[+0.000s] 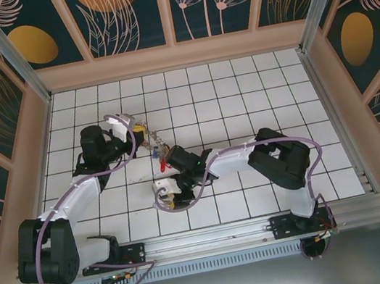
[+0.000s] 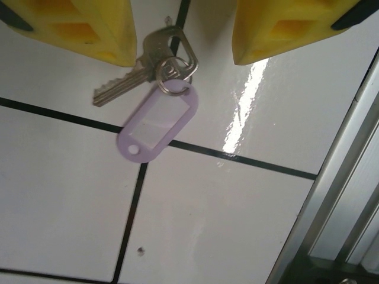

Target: Put the keys on the keyring

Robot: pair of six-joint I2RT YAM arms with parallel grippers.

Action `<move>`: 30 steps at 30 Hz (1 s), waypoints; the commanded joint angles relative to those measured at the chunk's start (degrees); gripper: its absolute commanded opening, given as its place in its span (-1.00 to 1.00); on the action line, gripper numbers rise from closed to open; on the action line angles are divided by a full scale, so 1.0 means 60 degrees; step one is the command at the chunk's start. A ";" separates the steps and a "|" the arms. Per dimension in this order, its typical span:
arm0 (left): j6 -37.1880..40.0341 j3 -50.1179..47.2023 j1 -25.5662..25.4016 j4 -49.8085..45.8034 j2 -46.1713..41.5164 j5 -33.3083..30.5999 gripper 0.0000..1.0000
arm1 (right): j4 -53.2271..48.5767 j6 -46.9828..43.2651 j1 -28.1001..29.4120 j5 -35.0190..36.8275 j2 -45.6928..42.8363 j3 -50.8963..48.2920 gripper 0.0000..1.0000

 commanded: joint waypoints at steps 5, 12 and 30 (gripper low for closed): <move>-0.0186 0.0199 0.0089 0.0393 0.0118 -0.0006 -1.00 | -0.1354 -0.0495 0.0261 -0.0107 0.0719 0.0845 -0.08; -0.0207 0.0127 0.0084 0.0428 0.0015 0.0064 -1.00 | -0.1900 -0.0529 0.0260 -0.0230 0.1124 0.1541 -0.13; -0.0192 0.0165 0.0087 0.0356 0.0012 0.0038 -1.00 | -0.0521 0.1168 0.0979 0.2042 0.1316 0.1591 -0.46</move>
